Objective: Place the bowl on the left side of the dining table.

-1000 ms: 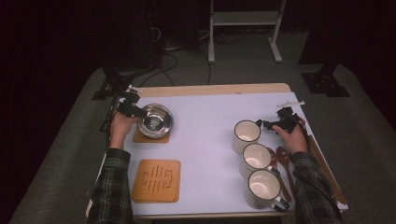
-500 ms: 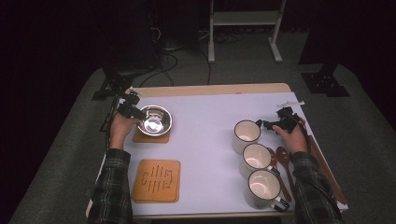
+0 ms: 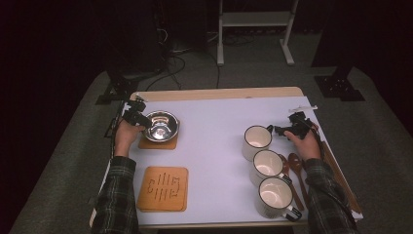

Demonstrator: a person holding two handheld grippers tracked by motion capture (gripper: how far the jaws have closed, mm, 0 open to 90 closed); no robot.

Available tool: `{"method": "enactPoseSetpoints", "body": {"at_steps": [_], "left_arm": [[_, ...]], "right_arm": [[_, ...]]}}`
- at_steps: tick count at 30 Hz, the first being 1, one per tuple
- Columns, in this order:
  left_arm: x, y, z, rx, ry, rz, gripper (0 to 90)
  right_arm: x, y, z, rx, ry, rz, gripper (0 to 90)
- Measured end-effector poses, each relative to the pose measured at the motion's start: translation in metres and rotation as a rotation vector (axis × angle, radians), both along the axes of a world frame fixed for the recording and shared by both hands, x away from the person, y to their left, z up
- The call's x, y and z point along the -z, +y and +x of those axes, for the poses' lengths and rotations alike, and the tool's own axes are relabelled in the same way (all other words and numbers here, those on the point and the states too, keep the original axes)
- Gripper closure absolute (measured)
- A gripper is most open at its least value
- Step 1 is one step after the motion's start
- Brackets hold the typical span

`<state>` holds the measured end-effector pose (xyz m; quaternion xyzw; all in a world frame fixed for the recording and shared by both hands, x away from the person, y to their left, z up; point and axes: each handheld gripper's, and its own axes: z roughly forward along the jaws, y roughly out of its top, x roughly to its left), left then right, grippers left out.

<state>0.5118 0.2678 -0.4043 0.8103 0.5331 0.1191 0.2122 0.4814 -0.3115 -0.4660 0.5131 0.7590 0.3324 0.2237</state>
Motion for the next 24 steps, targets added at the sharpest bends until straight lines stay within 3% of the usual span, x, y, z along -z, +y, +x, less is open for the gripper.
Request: {"method": "enactPoseSetpoints", "body": {"at_steps": [24], "left_arm": [[0.012,-0.001,0.003,0.007,0.051,0.028,66.1]], "right_arm": [[0.000,0.000,0.000,0.000,0.001,0.000,10.7]]}}
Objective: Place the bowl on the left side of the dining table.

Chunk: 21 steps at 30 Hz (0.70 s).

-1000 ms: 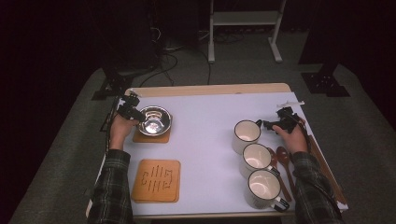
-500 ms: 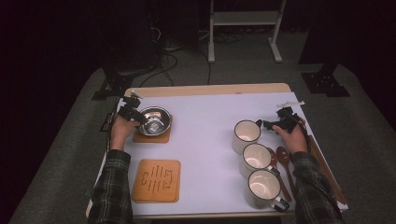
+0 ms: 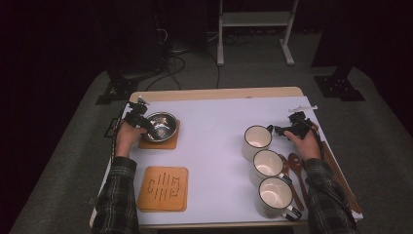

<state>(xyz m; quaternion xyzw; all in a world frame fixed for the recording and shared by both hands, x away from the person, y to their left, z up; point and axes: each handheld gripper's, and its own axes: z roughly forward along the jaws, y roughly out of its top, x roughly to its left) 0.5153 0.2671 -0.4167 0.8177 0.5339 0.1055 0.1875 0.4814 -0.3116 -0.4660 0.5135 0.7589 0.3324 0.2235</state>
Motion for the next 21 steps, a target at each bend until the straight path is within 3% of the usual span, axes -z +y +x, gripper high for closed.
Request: {"method": "enactPoseSetpoints", "body": {"at_steps": [5,11,19,21], "left_arm": [[0.0010,-0.0005,0.0003,-0.002,0.004,0.007,63.1],[0.0023,-0.0004,0.0006,-0.007,-0.009,0.026,51.7],[0.0063,0.0023,0.0032,-0.003,-0.015,-0.001,26.7],[0.0065,0.0021,0.0033,-0.004,-0.027,0.010,20.2]], "right_arm": [[0.0000,0.0000,0.0000,0.000,0.000,0.000,10.7],[0.0000,0.0001,-0.0001,0.000,-0.001,0.000,10.7],[0.0000,0.0000,0.0000,-0.001,-0.001,-0.001,10.7],[0.0000,0.0000,-0.0001,0.000,-0.001,0.000,10.7]]}}
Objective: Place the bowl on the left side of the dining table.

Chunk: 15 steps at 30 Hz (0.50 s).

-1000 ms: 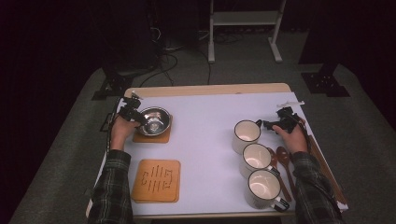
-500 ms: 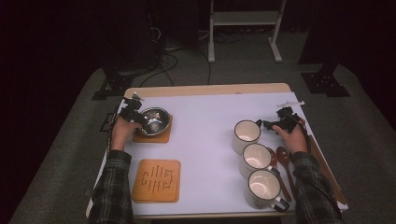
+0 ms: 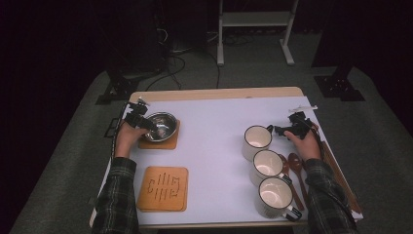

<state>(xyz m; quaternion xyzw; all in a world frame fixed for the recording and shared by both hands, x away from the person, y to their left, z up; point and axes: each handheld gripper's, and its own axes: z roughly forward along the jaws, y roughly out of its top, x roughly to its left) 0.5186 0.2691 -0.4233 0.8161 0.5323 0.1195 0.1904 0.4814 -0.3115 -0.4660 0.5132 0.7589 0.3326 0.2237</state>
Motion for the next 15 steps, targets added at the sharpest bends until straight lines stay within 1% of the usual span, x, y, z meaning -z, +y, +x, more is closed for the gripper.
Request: {"method": "enactPoseSetpoints", "body": {"at_steps": [1,2,3,4,6,7,9,12,15], "left_arm": [[-0.0001,0.0003,-0.0001,0.007,-0.008,0.003,16.3],[0.0001,0.0006,-0.0001,0.014,-0.015,-0.003,15.3],[0.0005,0.0007,0.0002,0.016,-0.016,-0.006,10.9],[0.0002,0.0007,0.0000,0.023,-0.010,-0.003,8.6],[0.0004,0.0007,-0.0001,0.027,-0.012,-0.009,7.7],[0.0006,0.0008,0.0000,0.022,-0.007,-0.019,5.1],[-0.0002,0.0015,-0.0002,0.027,-0.018,-0.003,2.4],[-0.0023,0.0022,-0.0019,0.040,-0.026,-0.004,0.0],[-0.0043,0.0030,-0.0030,0.042,-0.031,0.007,0.0]], "right_arm": [[0.0000,0.0000,0.0000,0.000,0.000,0.000,10.7],[0.0000,0.0000,0.0001,0.000,0.000,0.000,10.7],[0.0000,0.0000,0.0001,0.000,0.000,0.000,10.7],[0.0000,0.0000,0.0001,0.000,0.000,0.000,10.7],[0.0000,0.0000,0.0000,0.000,0.000,0.000,10.7],[0.0000,0.0000,0.0000,0.000,0.000,-0.001,10.7],[0.0000,0.0001,0.0000,0.000,0.000,0.000,10.7],[0.0000,0.0000,0.0000,0.000,0.000,0.000,10.7],[0.0000,0.0000,0.0001,0.000,0.000,-0.001,10.7]]}}
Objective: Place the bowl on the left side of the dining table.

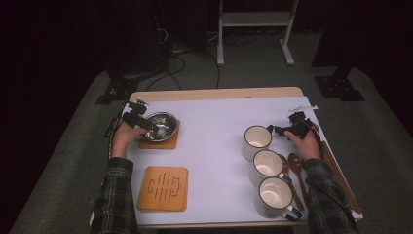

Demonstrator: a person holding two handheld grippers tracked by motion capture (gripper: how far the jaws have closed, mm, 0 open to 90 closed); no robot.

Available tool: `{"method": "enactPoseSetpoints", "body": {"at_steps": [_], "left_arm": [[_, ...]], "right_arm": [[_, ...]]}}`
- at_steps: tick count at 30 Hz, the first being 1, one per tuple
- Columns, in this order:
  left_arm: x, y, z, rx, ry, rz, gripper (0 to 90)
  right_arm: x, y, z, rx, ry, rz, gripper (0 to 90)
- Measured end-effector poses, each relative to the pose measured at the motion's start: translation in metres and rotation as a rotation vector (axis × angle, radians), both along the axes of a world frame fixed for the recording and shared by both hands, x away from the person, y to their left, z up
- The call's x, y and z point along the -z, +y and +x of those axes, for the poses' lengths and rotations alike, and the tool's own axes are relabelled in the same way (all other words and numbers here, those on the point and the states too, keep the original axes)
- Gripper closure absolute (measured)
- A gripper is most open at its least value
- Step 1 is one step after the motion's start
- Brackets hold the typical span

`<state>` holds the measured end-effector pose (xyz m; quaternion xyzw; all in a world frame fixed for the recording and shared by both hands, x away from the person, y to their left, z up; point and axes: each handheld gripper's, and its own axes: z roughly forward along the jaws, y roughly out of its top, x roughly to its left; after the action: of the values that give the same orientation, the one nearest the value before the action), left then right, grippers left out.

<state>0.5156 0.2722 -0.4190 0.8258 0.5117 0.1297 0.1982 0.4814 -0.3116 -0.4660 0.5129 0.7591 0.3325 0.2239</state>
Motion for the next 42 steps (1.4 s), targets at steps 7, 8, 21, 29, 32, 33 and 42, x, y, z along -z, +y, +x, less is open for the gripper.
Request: {"method": "enactPoseSetpoints", "body": {"at_steps": [7,8,21,29,32,33,42], "left_arm": [[-0.016,-0.002,-0.007,0.010,-0.048,-0.015,0.0],[-0.017,-0.002,-0.008,0.011,-0.051,-0.016,0.0],[-0.037,-0.014,-0.024,0.052,-0.069,-0.070,0.0],[-0.044,-0.024,-0.034,0.081,-0.068,-0.060,0.0],[-0.047,-0.029,-0.039,0.092,-0.073,-0.077,0.0],[-0.048,-0.030,-0.040,0.100,-0.074,-0.075,0.0],[-0.052,-0.047,-0.055,0.165,-0.074,-0.123,0.0]], "right_arm": [[0.000,0.000,0.000,0.000,0.000,0.000,10.7],[0.000,0.000,0.000,0.000,0.000,0.000,10.7],[0.000,0.000,0.000,0.001,0.001,-0.001,10.7],[0.000,0.000,0.000,0.001,0.001,-0.002,10.7],[0.000,0.000,0.000,0.001,0.002,-0.001,10.7],[0.000,0.000,0.000,0.001,0.002,-0.001,10.7],[0.000,0.000,0.000,0.001,0.002,-0.002,10.6]]}}
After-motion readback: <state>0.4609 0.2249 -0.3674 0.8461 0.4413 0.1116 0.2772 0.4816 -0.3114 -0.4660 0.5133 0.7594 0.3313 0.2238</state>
